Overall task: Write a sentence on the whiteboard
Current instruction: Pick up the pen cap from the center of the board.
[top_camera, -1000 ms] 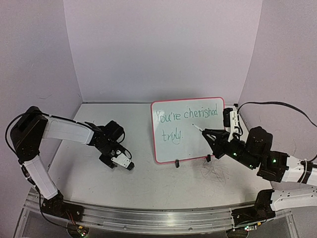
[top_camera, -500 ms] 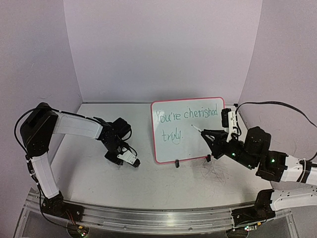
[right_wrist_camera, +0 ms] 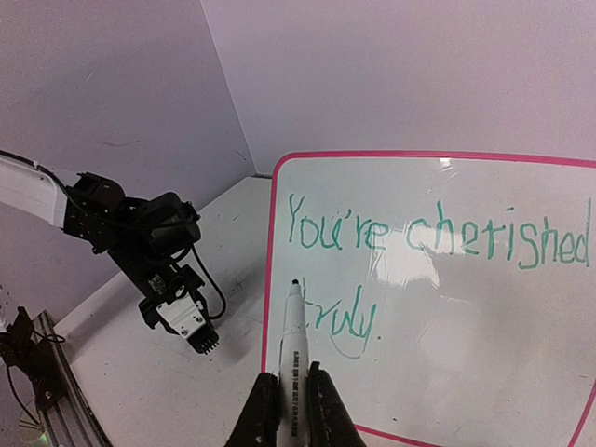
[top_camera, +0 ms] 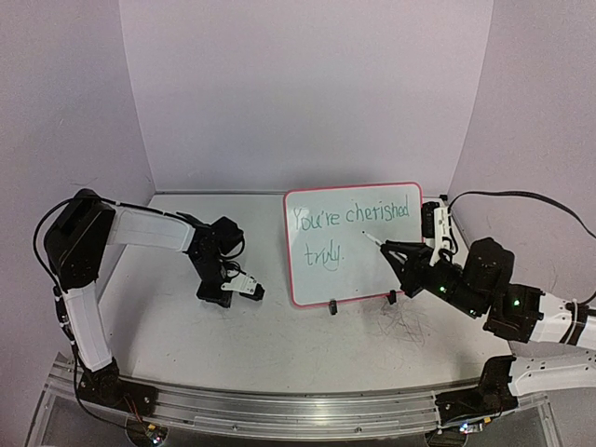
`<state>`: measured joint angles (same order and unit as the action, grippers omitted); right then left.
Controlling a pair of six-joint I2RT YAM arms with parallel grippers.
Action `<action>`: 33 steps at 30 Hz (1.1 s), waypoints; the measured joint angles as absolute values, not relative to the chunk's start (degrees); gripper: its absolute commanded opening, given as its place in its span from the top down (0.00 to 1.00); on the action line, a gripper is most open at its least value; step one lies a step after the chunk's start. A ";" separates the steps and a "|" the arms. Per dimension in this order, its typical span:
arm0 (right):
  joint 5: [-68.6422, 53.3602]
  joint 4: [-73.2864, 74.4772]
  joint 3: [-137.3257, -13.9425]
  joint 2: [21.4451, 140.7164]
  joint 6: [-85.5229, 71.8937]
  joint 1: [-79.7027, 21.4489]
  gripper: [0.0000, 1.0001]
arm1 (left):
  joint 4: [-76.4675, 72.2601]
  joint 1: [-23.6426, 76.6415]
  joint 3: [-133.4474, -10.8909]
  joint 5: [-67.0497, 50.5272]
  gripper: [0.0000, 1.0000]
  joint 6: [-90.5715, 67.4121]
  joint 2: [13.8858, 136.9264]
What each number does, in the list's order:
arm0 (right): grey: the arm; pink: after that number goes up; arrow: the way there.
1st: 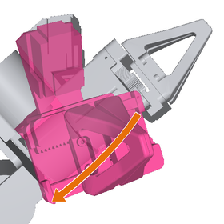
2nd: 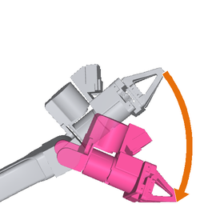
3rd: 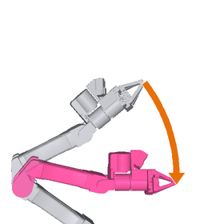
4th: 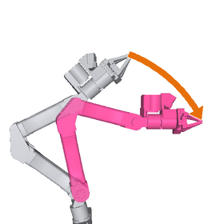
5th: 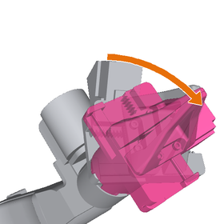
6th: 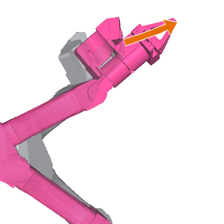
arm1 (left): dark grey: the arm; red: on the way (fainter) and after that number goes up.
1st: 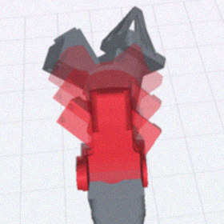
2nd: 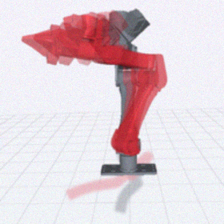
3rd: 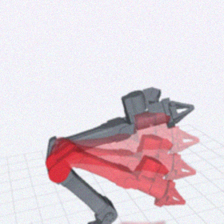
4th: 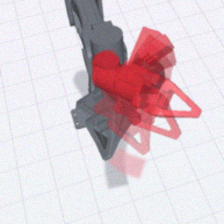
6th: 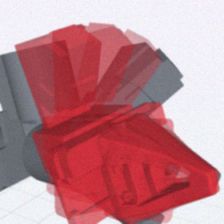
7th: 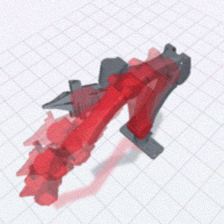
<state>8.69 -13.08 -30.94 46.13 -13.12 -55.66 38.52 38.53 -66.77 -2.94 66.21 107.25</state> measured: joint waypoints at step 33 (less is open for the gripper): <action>8.23 -14.17 -30.94 48.58 -13.34 -55.66 1.00 | 44.12 32.73 -70.34 -9.16 0.67 53.82 109.54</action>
<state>8.23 -14.17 -30.94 48.58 -13.34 -55.66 44.12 32.73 -70.34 -9.16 53.82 109.54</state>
